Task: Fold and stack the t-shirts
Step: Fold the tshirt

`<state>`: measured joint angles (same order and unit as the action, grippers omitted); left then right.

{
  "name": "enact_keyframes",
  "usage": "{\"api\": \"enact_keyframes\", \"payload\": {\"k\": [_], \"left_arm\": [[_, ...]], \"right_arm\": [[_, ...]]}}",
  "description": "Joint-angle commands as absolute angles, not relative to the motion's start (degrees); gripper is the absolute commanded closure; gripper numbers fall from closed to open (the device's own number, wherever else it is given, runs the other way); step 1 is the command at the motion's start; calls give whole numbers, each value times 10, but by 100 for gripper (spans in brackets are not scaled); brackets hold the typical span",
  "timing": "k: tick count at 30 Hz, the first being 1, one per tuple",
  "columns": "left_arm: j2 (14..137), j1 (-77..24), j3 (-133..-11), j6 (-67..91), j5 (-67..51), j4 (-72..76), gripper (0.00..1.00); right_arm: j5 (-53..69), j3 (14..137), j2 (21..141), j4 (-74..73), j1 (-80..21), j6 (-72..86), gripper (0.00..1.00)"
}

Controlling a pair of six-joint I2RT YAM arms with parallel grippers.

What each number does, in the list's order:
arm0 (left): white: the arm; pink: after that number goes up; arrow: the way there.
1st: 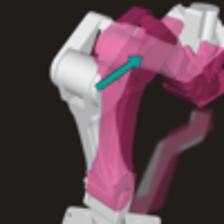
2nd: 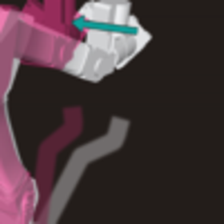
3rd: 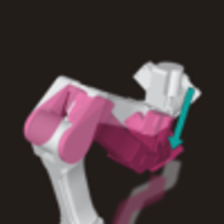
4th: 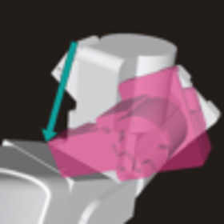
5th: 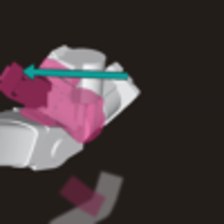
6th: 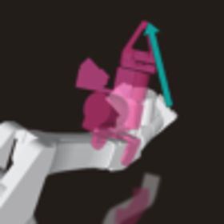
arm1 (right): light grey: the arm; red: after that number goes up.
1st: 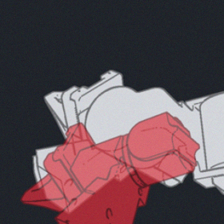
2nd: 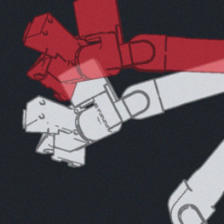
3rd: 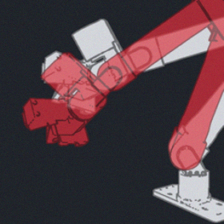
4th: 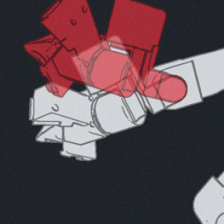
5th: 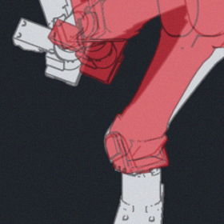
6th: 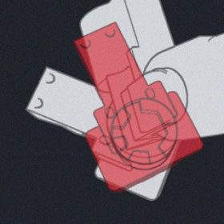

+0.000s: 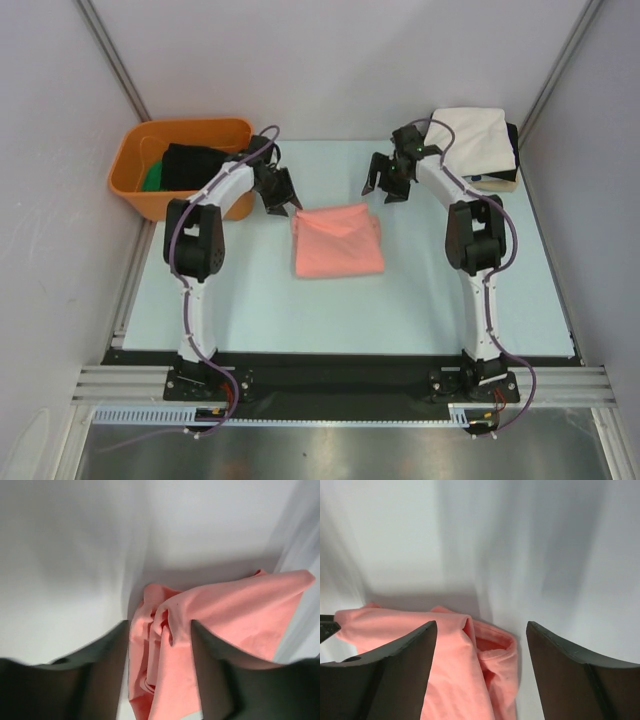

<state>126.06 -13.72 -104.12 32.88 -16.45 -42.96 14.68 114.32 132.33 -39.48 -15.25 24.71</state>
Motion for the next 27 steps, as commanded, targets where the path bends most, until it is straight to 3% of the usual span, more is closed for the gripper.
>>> {"api": "enact_keyframes", "payload": {"k": [1,3,5,8,11,16,22,27], "left_arm": [[1193,-130,-1083,323,-122,-456,39],[1149,-140,-1082,314,-92,-473,25],[1095,-152,-1060,307,-66,-483,25],[1014,-190,-982,308,-36,-464,33],[942,-236,-881,327,-55,-415,38],[877,-313,-719,378,-138,-285,44],[918,-358,-615,420,-170,-175,50],[987,-333,-562,410,-119,-162,56]], "right_arm": [[129,1194,1262,-427,-137,206,21],[127,1149,1220,-415,-137,206,21],[133,1054,1136,-388,-139,209,21],[169,943,1026,-322,-151,227,25],[271,818,970,-269,-171,251,39],[364,670,948,-201,-214,279,52],[388,591,981,-134,-215,281,56],[353,532,1024,-89,-147,270,62]]}}
